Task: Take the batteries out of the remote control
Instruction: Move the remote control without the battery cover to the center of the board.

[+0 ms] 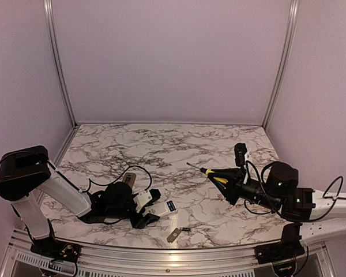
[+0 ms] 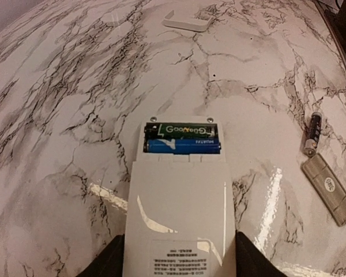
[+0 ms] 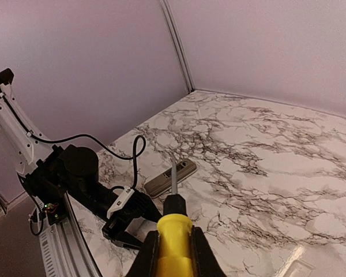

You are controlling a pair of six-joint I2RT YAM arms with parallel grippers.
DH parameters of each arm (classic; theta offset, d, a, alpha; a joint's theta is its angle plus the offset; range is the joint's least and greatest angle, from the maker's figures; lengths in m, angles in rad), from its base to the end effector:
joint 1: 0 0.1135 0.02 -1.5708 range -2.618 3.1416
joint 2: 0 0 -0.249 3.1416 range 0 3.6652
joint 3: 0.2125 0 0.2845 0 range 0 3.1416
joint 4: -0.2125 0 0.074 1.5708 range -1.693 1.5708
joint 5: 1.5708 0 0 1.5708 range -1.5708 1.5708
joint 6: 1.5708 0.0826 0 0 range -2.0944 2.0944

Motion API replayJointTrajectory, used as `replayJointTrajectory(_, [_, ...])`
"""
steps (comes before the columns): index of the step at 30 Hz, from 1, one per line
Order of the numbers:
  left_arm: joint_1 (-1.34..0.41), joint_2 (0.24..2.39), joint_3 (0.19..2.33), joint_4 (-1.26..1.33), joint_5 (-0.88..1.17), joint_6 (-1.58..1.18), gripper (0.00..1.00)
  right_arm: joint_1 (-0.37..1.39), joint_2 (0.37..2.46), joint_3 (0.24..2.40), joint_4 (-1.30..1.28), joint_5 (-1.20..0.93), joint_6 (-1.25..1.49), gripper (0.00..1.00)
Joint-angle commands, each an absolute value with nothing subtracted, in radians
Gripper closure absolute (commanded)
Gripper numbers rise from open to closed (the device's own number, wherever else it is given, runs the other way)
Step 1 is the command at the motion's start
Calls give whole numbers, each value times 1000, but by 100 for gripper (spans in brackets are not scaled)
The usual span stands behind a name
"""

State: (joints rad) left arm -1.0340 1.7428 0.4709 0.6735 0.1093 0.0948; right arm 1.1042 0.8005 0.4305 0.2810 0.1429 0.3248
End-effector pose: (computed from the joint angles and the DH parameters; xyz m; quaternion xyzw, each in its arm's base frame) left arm 0.1614 -0.2889 0.0228 0.4938 0.7322 -0.2542 0.3942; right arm 0.1377 0.2472 0.2337 -0.2350 0.6991 0.4013 0.5431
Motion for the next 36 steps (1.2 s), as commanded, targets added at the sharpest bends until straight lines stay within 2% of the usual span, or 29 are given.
replayJointTrajectory(1, [-1078, 1772, 518, 573, 70, 109, 54, 1109, 765, 425, 252, 166, 332, 100])
replayJointTrajectory(11, [-1090, 1882, 690, 558, 155, 116, 56, 1109, 700, 428, 180, 211, 323, 100])
replayJointTrajectory(16, [-1091, 1933, 748, 539, 171, 123, 49, 1109, 655, 409, 162, 229, 327, 100])
replayJointTrajectory(20, [-1092, 1922, 742, 533, 172, 139, 30, 1108, 649, 405, 155, 235, 326, 100])
replayJointTrajectory(22, [-1092, 1896, 722, 539, 170, 144, 18, 1109, 653, 405, 154, 237, 326, 100])
replayJointTrajectory(23, [-1092, 1877, 708, 543, 175, 146, 3, 1109, 653, 405, 155, 238, 325, 100])
replayJointTrajectory(24, [-1092, 1856, 695, 543, 174, 148, 1, 1109, 654, 405, 154, 240, 325, 100])
replayJointTrajectory(27, [-1092, 1775, 627, 599, 116, 136, 1, 1109, 656, 404, 154, 245, 326, 100])
replayJointTrajectory(33, [-1091, 1632, 418, 919, -95, 92, 1, 1109, 657, 403, 155, 252, 329, 100])
replayJointTrajectory(36, [-1091, 1614, 441, 798, -114, 105, 1, 1110, 660, 402, 161, 252, 332, 100])
